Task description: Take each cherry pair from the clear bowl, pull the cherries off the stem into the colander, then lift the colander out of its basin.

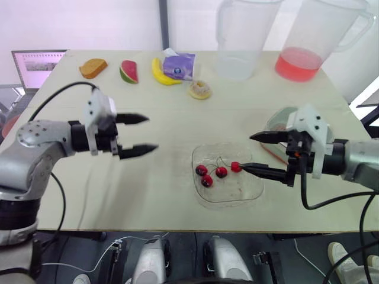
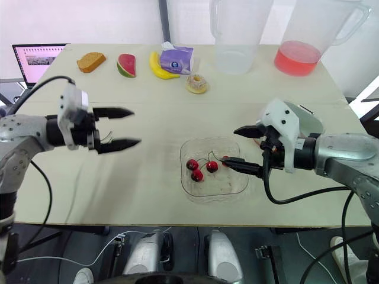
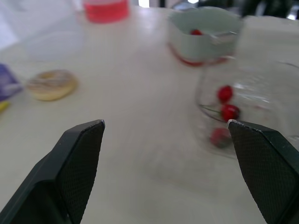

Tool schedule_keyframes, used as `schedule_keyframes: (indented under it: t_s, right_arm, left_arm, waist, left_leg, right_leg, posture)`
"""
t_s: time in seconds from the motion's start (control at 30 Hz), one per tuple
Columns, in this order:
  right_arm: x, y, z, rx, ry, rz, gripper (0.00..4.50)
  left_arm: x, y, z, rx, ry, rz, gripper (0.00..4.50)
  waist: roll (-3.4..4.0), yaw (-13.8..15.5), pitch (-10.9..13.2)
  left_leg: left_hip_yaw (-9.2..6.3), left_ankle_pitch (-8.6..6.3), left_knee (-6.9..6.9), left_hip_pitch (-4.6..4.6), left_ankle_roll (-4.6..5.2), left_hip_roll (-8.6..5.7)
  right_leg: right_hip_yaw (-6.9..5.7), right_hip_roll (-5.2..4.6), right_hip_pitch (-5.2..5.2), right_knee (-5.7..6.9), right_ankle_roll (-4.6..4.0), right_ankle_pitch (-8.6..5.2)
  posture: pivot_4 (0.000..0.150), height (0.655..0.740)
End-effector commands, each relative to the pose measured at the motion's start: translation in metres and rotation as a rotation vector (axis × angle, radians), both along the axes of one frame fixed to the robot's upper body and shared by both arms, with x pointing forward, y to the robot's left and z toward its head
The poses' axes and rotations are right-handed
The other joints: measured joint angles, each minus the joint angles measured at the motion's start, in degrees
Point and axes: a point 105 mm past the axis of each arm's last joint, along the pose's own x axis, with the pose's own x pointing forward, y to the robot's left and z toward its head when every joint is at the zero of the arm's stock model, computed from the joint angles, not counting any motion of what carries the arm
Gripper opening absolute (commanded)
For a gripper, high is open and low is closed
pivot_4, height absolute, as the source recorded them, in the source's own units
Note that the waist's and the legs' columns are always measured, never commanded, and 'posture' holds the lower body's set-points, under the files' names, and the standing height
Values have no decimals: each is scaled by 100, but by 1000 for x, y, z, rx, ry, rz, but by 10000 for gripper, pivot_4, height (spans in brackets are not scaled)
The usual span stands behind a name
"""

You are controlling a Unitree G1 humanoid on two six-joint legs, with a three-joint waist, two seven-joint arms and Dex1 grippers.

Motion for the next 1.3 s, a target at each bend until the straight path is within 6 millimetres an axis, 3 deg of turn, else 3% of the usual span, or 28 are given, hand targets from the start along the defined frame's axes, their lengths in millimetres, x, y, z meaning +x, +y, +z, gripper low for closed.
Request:
schedule_keyframes:
  t_s: [0.03, 0.27, 0.5, 0.7, 0.9, 1.3]
  right_arm:
    - [-2, 9, -3, -111, 15, 50, 45000]
    - [9, 15, -27, -398, 80, 90, 45000]
    - [35, 22, -36, -471, 146, 9, 45000]
    - [45, 26, -38, -595, 108, 2, 45000]
    - [47, 29, -46, -670, 115, 7, 45000]
    - [50, 16, -73, -816, 140, -8, 45000]
  left_arm:
    - [-16, -17, 5, 5, -24, -128, 44206]
    - [-15, -29, 4, -14, -40, -158, 44206]
    - [-11, -33, 5, -22, -66, -152, 44206]
    - [-12, -38, 10, -61, -67, -144, 44206]
    - [-15, -40, 12, -76, -62, -142, 44206]
    - [-18, -40, 11, -87, -41, -123, 44206]
  waist:
    - [-1, 22, 1]
    - [-2, 1, 2]
    - [-2, -2, 2]
    - [-2, 12, 2]
    - [-2, 5, 2]
    - [-2, 2, 2]
  left_leg:
    - [-1, -1, 2, -1, 1, 0]
    - [0, -4, 6, -10, 8, -2]
    - [1, -4, 6, -11, 8, -1]
    - [2, -5, 6, -16, 9, -3]
    - [2, -5, 7, -16, 9, -2]
    - [2, -5, 8, -16, 8, -3]
  right_leg:
    - [0, 0, 1, 0, 0, 0]
    - [3, 3, -13, 0, 0, 0]
    - [4, 4, -14, 1, 0, 0]
    - [4, 2, -19, 1, 0, 0]
    - [4, 2, -19, 2, 0, 0]
    - [3, 1, -19, 2, 0, 0]
  posture:
    - [1500, 7400]
    - [1500, 7400]
    - [1500, 7400]
    - [1500, 7400]
    - [1500, 7400]
    - [1500, 7400]
